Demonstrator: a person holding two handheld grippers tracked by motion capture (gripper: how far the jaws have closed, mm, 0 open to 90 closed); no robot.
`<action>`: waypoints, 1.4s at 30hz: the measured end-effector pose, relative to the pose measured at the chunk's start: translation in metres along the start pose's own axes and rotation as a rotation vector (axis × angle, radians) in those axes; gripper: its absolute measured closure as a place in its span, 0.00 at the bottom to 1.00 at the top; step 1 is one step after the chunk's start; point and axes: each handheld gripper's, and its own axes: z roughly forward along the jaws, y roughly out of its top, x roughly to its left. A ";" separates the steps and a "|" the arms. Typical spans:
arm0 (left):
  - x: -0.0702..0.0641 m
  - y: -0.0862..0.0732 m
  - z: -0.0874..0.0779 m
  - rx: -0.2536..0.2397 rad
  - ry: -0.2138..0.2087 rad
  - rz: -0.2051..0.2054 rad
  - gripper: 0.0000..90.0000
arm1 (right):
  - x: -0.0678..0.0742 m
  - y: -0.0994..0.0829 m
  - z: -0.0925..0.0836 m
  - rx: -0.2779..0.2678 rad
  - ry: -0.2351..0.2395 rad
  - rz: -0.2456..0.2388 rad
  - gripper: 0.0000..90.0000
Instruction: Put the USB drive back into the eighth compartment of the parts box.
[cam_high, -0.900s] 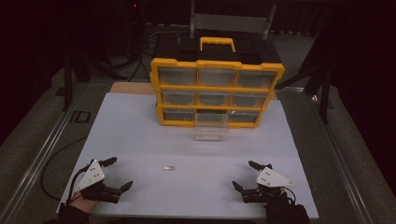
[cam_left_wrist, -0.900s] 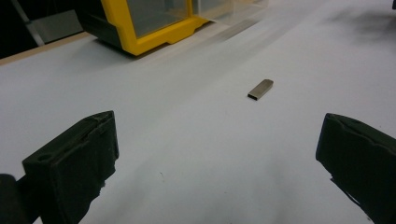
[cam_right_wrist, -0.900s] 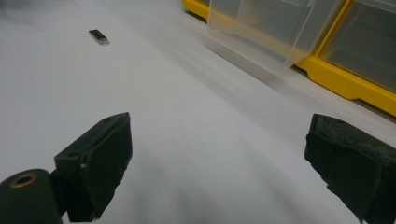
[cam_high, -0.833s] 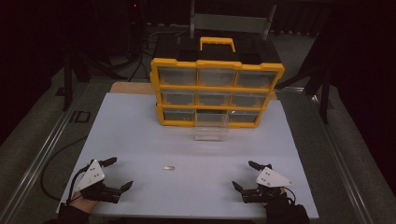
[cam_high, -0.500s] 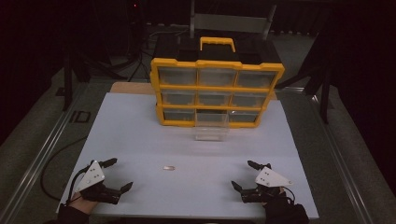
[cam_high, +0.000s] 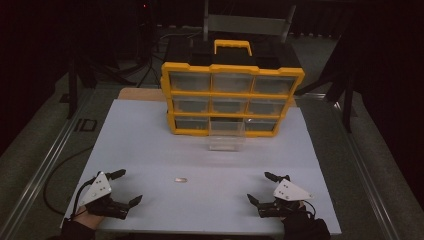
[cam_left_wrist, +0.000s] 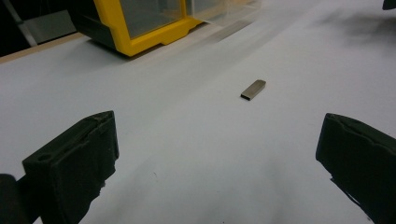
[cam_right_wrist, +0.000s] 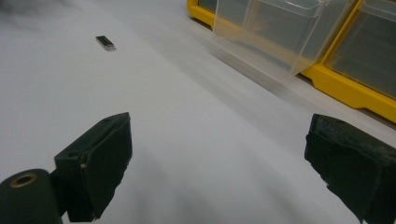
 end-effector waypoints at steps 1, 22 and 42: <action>0.000 0.001 0.000 -0.001 -0.005 -0.001 0.01 | 0.000 0.000 0.000 0.000 -0.001 -0.001 0.09; -0.005 0.028 0.002 0.002 -0.078 0.034 0.01 | -0.001 0.002 0.000 -0.035 -0.001 0.026 0.09; 0.001 0.088 0.012 -0.015 -0.147 0.134 0.01 | 0.001 0.003 0.000 -0.047 0.005 0.017 0.09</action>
